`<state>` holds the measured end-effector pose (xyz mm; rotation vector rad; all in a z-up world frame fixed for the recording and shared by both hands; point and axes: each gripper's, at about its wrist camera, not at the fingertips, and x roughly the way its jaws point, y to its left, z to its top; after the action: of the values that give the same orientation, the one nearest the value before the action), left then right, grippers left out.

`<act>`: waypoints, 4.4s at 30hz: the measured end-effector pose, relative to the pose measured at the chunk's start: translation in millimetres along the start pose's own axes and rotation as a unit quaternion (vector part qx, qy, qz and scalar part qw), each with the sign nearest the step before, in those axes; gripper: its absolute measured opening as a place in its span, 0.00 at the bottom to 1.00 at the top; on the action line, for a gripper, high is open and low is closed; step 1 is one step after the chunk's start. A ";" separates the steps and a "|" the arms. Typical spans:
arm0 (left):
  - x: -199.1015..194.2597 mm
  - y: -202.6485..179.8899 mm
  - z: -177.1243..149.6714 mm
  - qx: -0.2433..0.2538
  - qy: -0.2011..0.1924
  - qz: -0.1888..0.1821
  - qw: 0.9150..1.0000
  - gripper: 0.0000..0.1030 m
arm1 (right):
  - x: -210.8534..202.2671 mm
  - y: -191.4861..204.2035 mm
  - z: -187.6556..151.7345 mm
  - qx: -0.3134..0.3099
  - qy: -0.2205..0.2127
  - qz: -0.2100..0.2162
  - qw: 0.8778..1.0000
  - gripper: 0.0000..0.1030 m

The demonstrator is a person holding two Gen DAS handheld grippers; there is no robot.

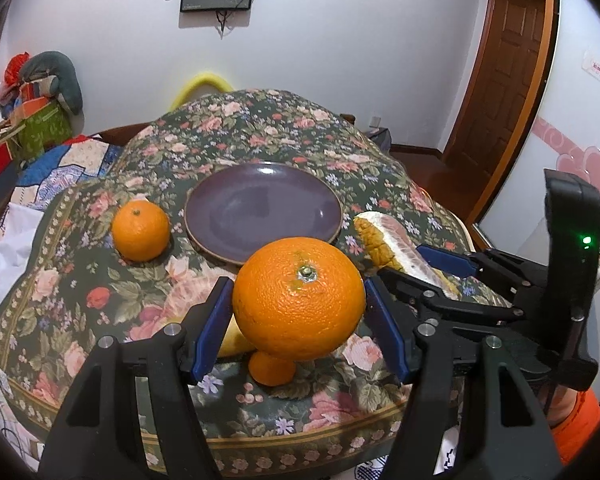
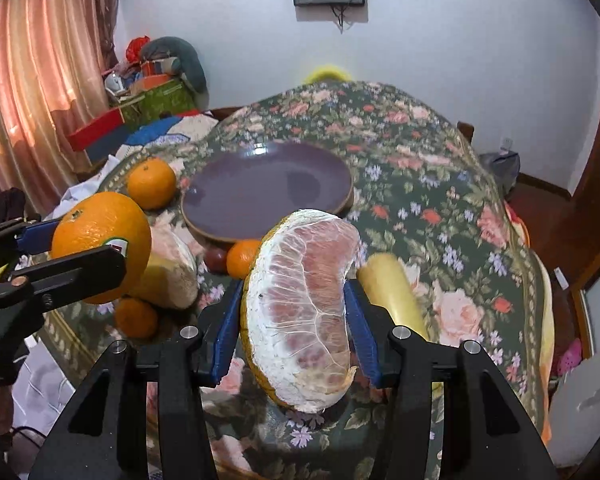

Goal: Organize fruits
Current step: 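Carry the large orange with the left gripper and the pomelo segment with the right gripper toward the purple plate, then lower the orange and pomelo segment onto the plate and open both grippers, then lower the right gripper onto the yellow cylinder and close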

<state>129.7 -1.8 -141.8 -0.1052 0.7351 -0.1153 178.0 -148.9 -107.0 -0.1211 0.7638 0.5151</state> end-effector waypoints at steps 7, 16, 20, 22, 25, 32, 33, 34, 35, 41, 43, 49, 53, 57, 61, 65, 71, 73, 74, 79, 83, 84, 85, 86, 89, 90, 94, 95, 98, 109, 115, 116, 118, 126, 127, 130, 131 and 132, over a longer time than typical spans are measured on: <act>-1.9 11.9 11.1 -0.008 -0.017 0.010 1.000 0.64 | -3.9 1.8 16.6 -0.002 -0.026 0.000 1.000 0.45; 9.2 33.6 31.2 -0.013 -0.033 0.030 0.999 0.64 | 4.0 -2.0 38.7 0.003 -0.050 -0.002 0.999 0.45; 18.3 44.0 42.2 -0.018 -0.035 0.036 0.999 0.64 | 9.1 -2.5 50.7 -0.002 -0.060 -0.006 0.998 0.45; 24.6 48.2 47.0 -0.020 -0.035 0.040 0.998 0.64 | 10.6 -2.7 55.7 -0.001 -0.066 -0.006 0.998 0.45; 33.8 53.2 53.6 -0.020 -0.034 0.044 0.998 0.64 | 15.5 -2.5 65.6 -0.003 -0.075 -0.007 0.997 0.45; 54.9 64.1 70.2 -0.016 -0.030 0.052 0.998 0.64 | 34.8 -2.2 84.0 -0.010 -0.079 -0.013 0.997 0.45; 59.0 66.1 72.7 -0.016 -0.028 0.052 0.998 0.64 | 37.9 -2.0 85.9 -0.011 -0.078 -0.014 0.997 0.45; 62.2 67.8 74.6 -0.017 -0.026 0.051 0.998 0.64 | 42.2 -1.8 88.1 -0.011 -0.077 -0.015 0.997 0.45; 65.9 69.4 76.5 -0.018 -0.024 0.050 0.998 0.64 | 45.6 -1.9 89.6 -0.012 -0.075 -0.017 0.997 0.45; 95.4 78.8 84.8 -0.022 0.003 0.050 0.999 0.64 | 64.7 -4.8 94.9 -0.012 -0.063 -0.029 0.998 0.45; 105.4 81.7 87.1 -0.024 0.016 0.048 0.998 0.64 | 70.7 -5.9 96.5 -0.012 -0.055 -0.030 0.998 0.45; 127.6 89.0 93.3 -0.026 0.051 0.048 0.997 0.64 | 93.2 -12.7 100.2 -0.003 -0.011 -0.022 1.000 0.45; 134.8 88.4 96.0 -0.017 0.061 0.050 0.997 0.64 | 106.2 -9.6 98.2 -0.015 0.017 -0.024 0.999 0.45; 144.3 89.3 98.2 -0.019 0.074 0.045 0.996 0.64 | 117.0 -6.5 96.5 -0.029 0.036 -0.028 0.999 0.45; 152.7 92.9 97.4 -0.026 0.087 0.042 0.995 0.64 | 123.5 -4.9 93.5 -0.037 0.053 -0.025 0.998 0.45; 159.5 96.4 93.7 -0.034 0.101 0.039 0.994 0.64 | 127.2 -4.1 88.2 -0.041 0.069 -0.013 0.997 0.46; 167.1 95.0 88.5 -0.026 0.115 0.041 0.992 0.64 | 133.3 -3.9 86.1 -0.040 0.078 -0.014 0.996 0.46; 170.7 96.3 87.3 -0.029 0.125 0.038 0.991 0.64 | 133.5 -3.3 86.5 -0.038 0.080 -0.010 0.996 0.46; 171.3 96.8 87.1 -0.030 0.126 0.037 0.991 0.64 | 134.1 -3.0 86.3 -0.036 0.084 -0.008 0.996 0.46; 171.0 98.1 88.9 -0.036 0.131 0.035 0.990 0.64 | 130.6 -4.1 84.8 -0.024 0.080 -0.005 0.997 0.48; 165.4 97.6 89.8 -0.037 0.125 0.034 0.991 0.65 | 120.9 -4.6 87.1 -0.023 0.063 -0.011 0.998 0.62; 160.6 96.7 91.4 -0.037 0.117 0.031 0.992 0.65 | 118.7 -4.9 87.4 -0.023 0.060 -0.012 0.998 0.62; 156.6 95.8 93.0 -0.036 0.111 0.030 0.993 0.67 | 116.9 -5.5 88.0 -0.023 0.059 -0.012 0.998 0.62; 152.1 95.0 94.7 -0.036 0.105 0.031 0.993 0.69 | 114.7 -6.2 88.2 -0.021 0.057 -0.012 0.998 0.62; 137.9 93.5 100.0 -0.038 0.088 0.030 0.995 0.70 | 106.1 -8.5 89.5 -0.013 0.049 -0.011 0.999 0.62; 133.2 93.0 101.2 -0.039 0.084 0.030 0.995 0.70 | 102.1 -8.8 90.1 -0.011 0.045 -0.010 0.999 0.62; 113.6 89.6 103.1 -0.038 0.069 0.030 0.996 0.70 | 85.3 -8.0 91.4 -0.014 0.029 -0.019 0.999 0.62; 108.3 87.5 102.5 -0.037 0.066 0.031 0.997 0.70 | 81.4 -7.4 91.4 -0.015 0.025 -0.020 0.999 0.62; 96.6 81.2 99.4 -0.029 0.060 0.038 0.997 0.70 | 68.0 -5.5 90.7 -0.019 0.014 -0.027 0.999 0.62; 55.0 59.5 69.5 -0.024 0.055 0.042 0.997 0.76 | 31.0 -6.5 75.5 -0.018 0.001 -0.044 0.999 0.62; 46.2 49.7 47.9 -0.031 0.068 0.044 0.996 0.76 | 13.3 -10.7 62.7 -0.021 0.001 -0.059 0.998 0.62; 45.7 47.5 43.5 -0.031 0.071 0.045 0.996 0.76 | 10.8 -12.1 59.8 -0.021 0.002 -0.063 0.998 0.62; 45.0 44.6 36.1 -0.034 0.076 0.047 0.995 0.76 | 7.1 -14.6 55.3 -0.019 0.004 -0.065 0.998 0.63; 48.9 26.7 9.3 -0.037 0.096 0.047 0.994 0.76 | 1.4 -26.5 31.4 -0.019 0.018 -0.086 0.996 0.64; 50.3 24.8 7.0 -0.035 0.097 0.051 0.993 0.76 | 0.8 -28.2 28.8 -0.019 0.020 -0.088 0.996 0.65; 55.9 21.2 -0.5 -0.033 0.099 0.065 0.992 0.76 | 2.1 -33.8 19.9 -0.015 0.029 -0.093 0.995 0.65; 58.1 21.5 -2.3 -0.034 0.101 0.067 0.992 0.76 | 2.5 -35.5 17.2 -0.013 0.032 -0.092 0.995 0.65; 61.2 21.8 -4.5 -0.035 0.104 0.069 0.992 0.76 | 3.7 -37.2 14.0 -0.012 0.036 -0.091 0.995 0.65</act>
<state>173.2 10.9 -188.6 -0.1100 0.9529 0.0330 207.2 -175.8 -102.3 -0.2302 0.8085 0.3473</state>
